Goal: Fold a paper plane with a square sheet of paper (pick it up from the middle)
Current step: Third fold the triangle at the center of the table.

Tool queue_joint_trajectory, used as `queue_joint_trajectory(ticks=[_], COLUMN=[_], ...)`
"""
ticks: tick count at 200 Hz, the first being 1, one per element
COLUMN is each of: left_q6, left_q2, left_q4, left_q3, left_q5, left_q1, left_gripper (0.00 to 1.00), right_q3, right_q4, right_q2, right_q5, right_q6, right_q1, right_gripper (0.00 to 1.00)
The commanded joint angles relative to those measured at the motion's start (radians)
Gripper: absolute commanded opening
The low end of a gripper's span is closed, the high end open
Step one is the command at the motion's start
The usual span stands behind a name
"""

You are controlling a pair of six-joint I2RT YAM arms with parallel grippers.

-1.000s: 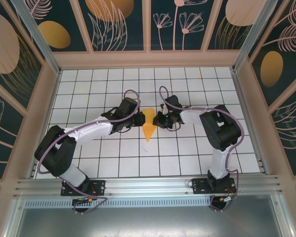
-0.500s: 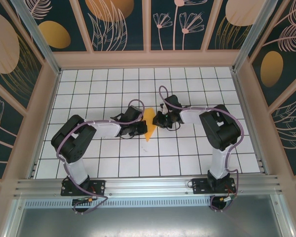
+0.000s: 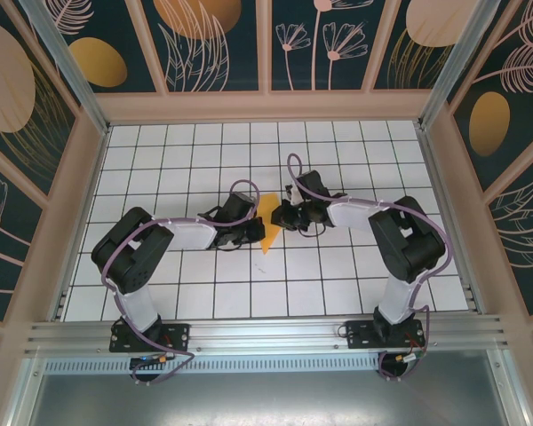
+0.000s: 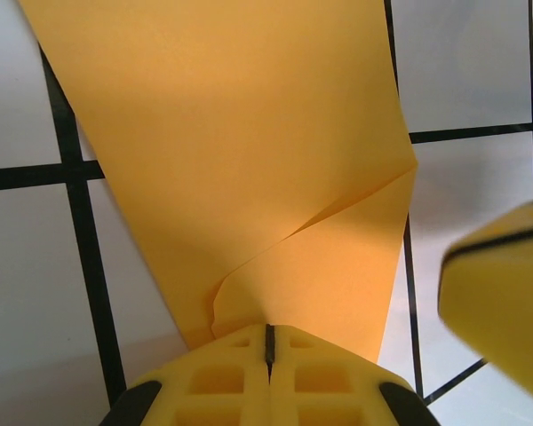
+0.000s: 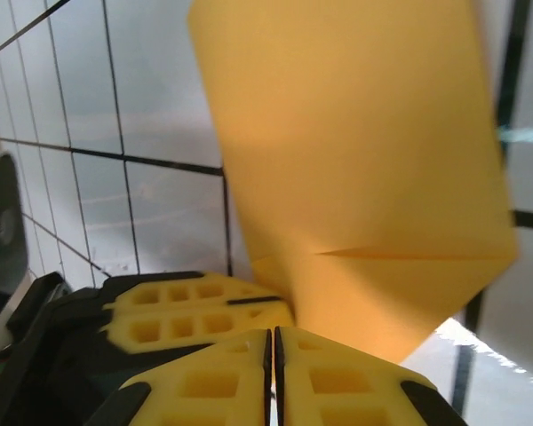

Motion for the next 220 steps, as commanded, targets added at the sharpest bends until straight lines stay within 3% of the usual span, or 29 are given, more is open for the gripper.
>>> queue_joint_trajectory(ticks=[1, 77, 149, 220], left_q6=[0.016, 0.019, 0.011, 0.011], left_q2=[0.029, 0.030, 0.031, 0.025], left_q4=[-0.061, -0.059, -0.045, -0.047], left_q3=[-0.038, -0.041, -0.053, -0.051], left_q5=[-0.055, -0.049, -0.042, -0.042], left_q1=[0.004, 0.004, 0.004, 0.005], left_gripper=[0.00, 0.00, 0.00, 0.00], right_q3=[-0.022, -0.027, -0.056, -0.126], right_q4=[0.013, -0.038, -0.007, 0.013], right_q2=[0.000, 0.118, -0.030, 0.043], right_q5=[0.011, 0.112, 0.066, 0.112], right_q6=[0.035, 0.034, 0.071, 0.111], right_q1=[0.016, 0.033, 0.067, 0.090], right_gripper=[0.12, 0.08, 0.09, 0.08])
